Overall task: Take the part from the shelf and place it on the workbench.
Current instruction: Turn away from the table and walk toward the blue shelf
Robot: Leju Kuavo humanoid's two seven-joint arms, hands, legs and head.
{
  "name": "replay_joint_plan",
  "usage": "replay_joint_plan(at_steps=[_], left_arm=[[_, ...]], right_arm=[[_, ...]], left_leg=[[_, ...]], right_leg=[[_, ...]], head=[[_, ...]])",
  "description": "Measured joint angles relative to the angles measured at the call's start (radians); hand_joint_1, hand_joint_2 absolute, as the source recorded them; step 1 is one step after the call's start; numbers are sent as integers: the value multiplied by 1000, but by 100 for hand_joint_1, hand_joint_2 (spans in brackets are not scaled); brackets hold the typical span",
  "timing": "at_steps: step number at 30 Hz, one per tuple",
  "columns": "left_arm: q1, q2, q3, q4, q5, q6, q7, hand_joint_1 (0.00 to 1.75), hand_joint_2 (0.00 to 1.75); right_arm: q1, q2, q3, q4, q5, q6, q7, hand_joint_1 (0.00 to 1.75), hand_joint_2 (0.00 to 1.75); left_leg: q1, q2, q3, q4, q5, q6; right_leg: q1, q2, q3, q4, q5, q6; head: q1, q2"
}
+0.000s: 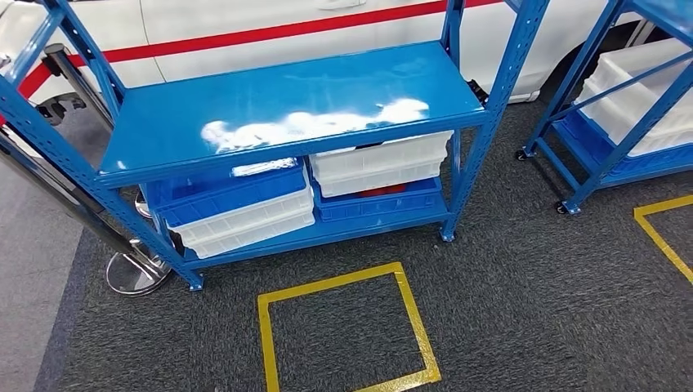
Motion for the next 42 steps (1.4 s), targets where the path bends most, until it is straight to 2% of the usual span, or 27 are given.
replay_joint_plan(at_steps=[2,4,6,7,10,11,12,13,14,16,17,18,21,23,25,26,27,28,30,31,32,34,36,38,40,41,42], left_arm=[[-2,1,5,0,-1,2,-4,0,0],[-3,0,8,0,-2,2,-4,0,0],[-2,-3,8,0,-3,-1,-3,0,0],[-2,-4,8,0,-4,-2,-3,0,0],[-3,-6,8,0,-6,1,-1,0,0],[-3,-6,8,0,-7,3,-1,0,0],[-3,-6,8,0,-7,5,-1,0,0],[-3,-7,8,0,-9,7,-1,0,0],[-3,-7,8,0,-12,9,-3,0,0],[-3,-9,8,0,-19,11,-10,0,0],[-3,-9,8,0,-21,11,-14,0,0],[-4,-10,8,0,-22,12,-19,0,0],[-5,-10,8,0,-20,14,-35,0,0],[-4,-10,8,0,-17,16,-56,0,0],[-4,-10,8,0,-16,24,-83,0,0],[-3,-10,8,0,-18,33,-103,0,0],[-3,-10,8,0,-20,44,-130,0,0],[-3,-10,8,0,-23,54,-163,0,0],[-4,-10,8,0,-35,56,-225,0,0],[-6,-10,7,0,-44,48,-245,0,0],[-7,-9,5,0,-53,38,-257,0,0],[-8,-9,-1,0,-66,15,-266,0,0],[-9,-9,-8,0,-69,-1,-258,0,0],[-11,-9,-11,0,-55,-8,-247,0,0],[-11,-8,-8,0,-27,-8,-235,0,0],[-10,-8,-5,0,-16,-7,-226,0,0],[-9,-8,-2,0,-7,-7,-217,0,0]], right_arm=[[-7,-1,7,0,3,6,8,0,0],[-12,-3,10,0,2,10,14,0,0],[-12,-6,11,0,-3,10,15,0,0],[-12,-8,11,0,-5,10,14,0,0],[-7,-13,11,0,-9,9,10,0,0],[-5,-15,11,0,-10,8,9,0,0],[-3,-17,11,0,-11,8,8,0,0],[0,-18,11,0,-11,7,6,0,0],[1,-19,11,0,-12,6,3,0,0],[1,-22,11,0,-16,0,-6,0,0],[1,-23,10,0,-17,-4,-12,0,0],[2,-24,10,0,-19,-8,-19,0,0],[3,-23,8,0,-20,-16,-37,0,0],[2,-22,8,0,-17,-17,-45,0,0],[2,-22,8,0,-13,-18,-49,0,0],[2,-22,8,0,-10,-18,-49,0,0],[2,-22,8,0,-8,-18,-49,0,0],[2,-22,8,0,-5,-18,-48,0,0],[2,-21,8,0,-3,-18,-45,0,0],[2,-21,8,0,-3,-18,-42,0,0],[2,-21,8,0,-3,-18,-40,0,0],[1,-21,8,0,-1,-18,-36,0,0],[2,-20,8,0,1,-17,-35,0,0],[2,-19,8,0,5,-17,-35,0,0],[1,-19,8,0,10,-14,-33,0,0],[1,-19,8,0,12,-12,-32,0,0],[1,-19,8,0,15,-10,-30,0,0]], left_leg=[[-13,0,24,-66,20,16],[-20,0,29,-85,25,20],[-15,1,46,-116,42,20],[-11,2,54,-131,52,21],[-11,4,60,-144,61,26],[-12,4,60,-143,60,27],[-13,4,60,-140,58,28],[-13,3,61,-137,56,28],[-13,3,61,-133,53,27],[-17,3,57,-120,42,19],[-18,3,54,-115,37,15],[-19,4,52,-112,34,11],[-18,2,50,-97,21,-4],[-11,-1,19,-22,-29,-20],[2,-2,-41,107,-94,-37],[8,-2,-63,153,-108,-43],[14,-1,-70,167,-102,-49],[18,-1,-58,141,-78,-53],[25,-2,9,0,-6,-58],[24,-3,38,-63,19,-55],[22,-5,55,-103,31,-49],[14,-8,57,-116,32,-30],[14,-6,59,-123,43,-11],[14,-3,60,-130,56,5],[7,-1,51,-129,60,13],[3,0,47,-127,60,16],[-1,0,44,-126,60,18]], right_leg=[[-5,0,0,-7,4,8],[-9,0,5,-19,10,22],[-7,-4,6,-12,4,32],[-5,-6,-5,14,-14,35],[-1,-8,-86,179,-96,37],[-1,-8,-104,215,-102,38],[-1,-8,-105,215,-89,39],[-1,-8,-89,178,-60,38],[0,-9,-58,112,-23,35],[4,-12,-1,-7,23,25],[7,-13,12,-37,30,21],[9,-13,15,-46,28,17],[2,-12,19,-56,33,6],[-5,-14,21,-62,37,0],[-7,-13,19,-62,38,-2],[-8,-13,19,-62,37,-1],[-10,-13,19,-61,37,1],[-12,-12,21,-61,36,3],[-17,-10,25,-61,34,13],[-17,-9,27,-60,34,20],[-17,-9,27,-61,34,28],[-17,-8,28,-65,37,45],[-21,-9,28,-61,31,58],[-21,-10,4,0,-18,59],[-16,-11,-51,129,-94,55],[-13,-11,-74,184,-116,54],[-11,-11,-84,211,-118,52]], head=[[0,0],[0,0],[0,0],[0,0],[0,0],[0,0],[0,0],[0,0],[0,0],[0,0],[0,0],[0,0],[0,0],[0,0],[-1,0],[-1,0],[-1,0],[0,0],[0,0],[0,0],[0,0],[0,0],[0,0],[0,0],[0,0],[0,0],[0,0]])
